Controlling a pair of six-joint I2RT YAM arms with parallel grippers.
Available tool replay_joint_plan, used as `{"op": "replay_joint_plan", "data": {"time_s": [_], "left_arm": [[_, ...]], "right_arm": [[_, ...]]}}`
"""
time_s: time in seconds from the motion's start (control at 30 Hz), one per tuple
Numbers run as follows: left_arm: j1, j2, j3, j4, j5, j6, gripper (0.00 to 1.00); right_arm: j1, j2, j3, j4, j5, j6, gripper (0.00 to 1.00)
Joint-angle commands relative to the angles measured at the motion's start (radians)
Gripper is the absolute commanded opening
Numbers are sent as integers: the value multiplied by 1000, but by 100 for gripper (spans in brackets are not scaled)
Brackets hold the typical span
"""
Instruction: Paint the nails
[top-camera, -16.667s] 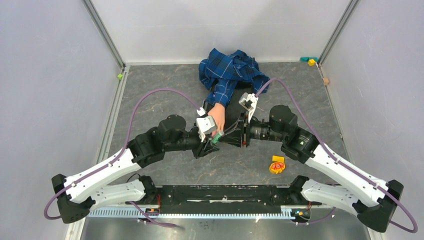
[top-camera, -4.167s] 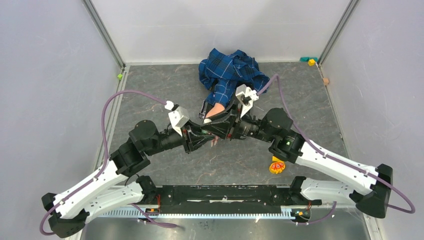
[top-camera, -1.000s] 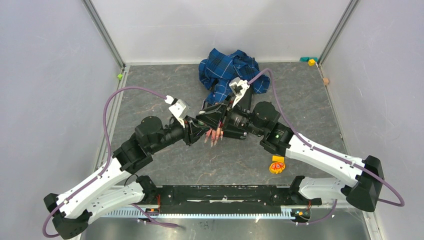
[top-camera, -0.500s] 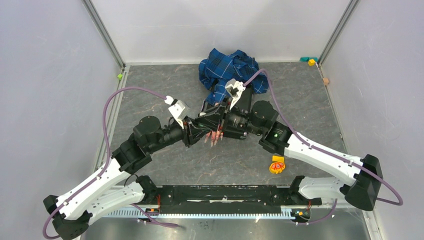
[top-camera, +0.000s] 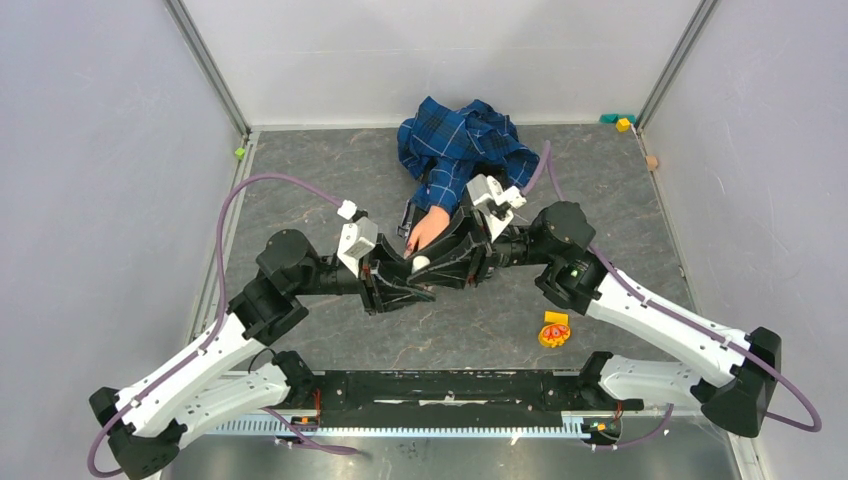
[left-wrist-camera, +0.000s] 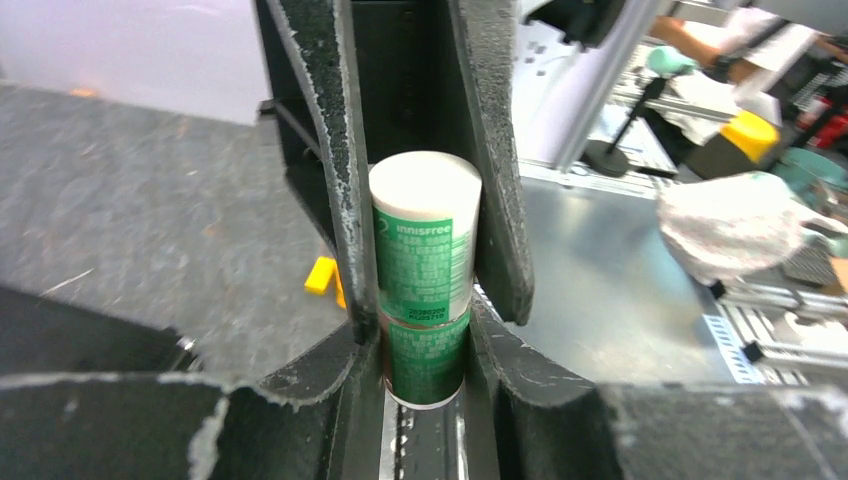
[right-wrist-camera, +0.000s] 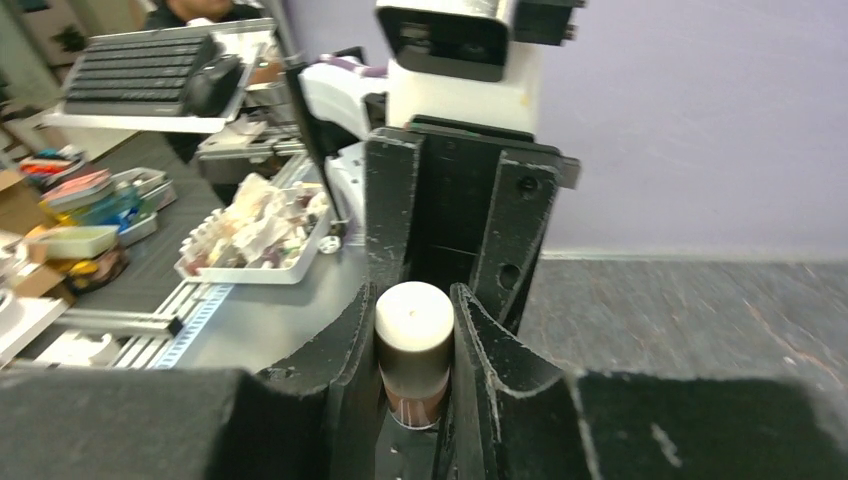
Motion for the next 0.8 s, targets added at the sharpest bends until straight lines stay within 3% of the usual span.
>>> {"op": "replay_joint_plan", "data": {"time_s": [0.0, 0.17, 0.3, 0.33, 0.4, 0.47, 0.63, 0.77], "left_arm": [[0, 31, 17, 72, 182, -68, 2], [-1, 35, 15, 72, 182, -62, 2], [-1, 19, 13, 57, 140, -45, 2], [-1, 14, 13, 49, 122, -38, 2], [1, 3, 12, 36, 87, -26, 2], [2, -9, 9, 25, 48, -14, 2], [7, -48, -5, 2, -78, 21, 2], [7, -74, -14, -17, -174, 46, 2]], "right_arm": [[-1, -9, 8, 252, -191, 92, 0], [-2, 1, 16, 266, -221, 99, 0], [-1, -12, 35, 162, -180, 20, 2], [-1, -13, 41, 138, -172, 3, 11], [-2, -17, 46, 104, -163, -24, 44], [-5, -27, 48, 66, -136, -51, 64], [-32, -67, 54, -50, 13, -97, 88], [-63, -87, 56, -98, 148, -62, 90]]}}
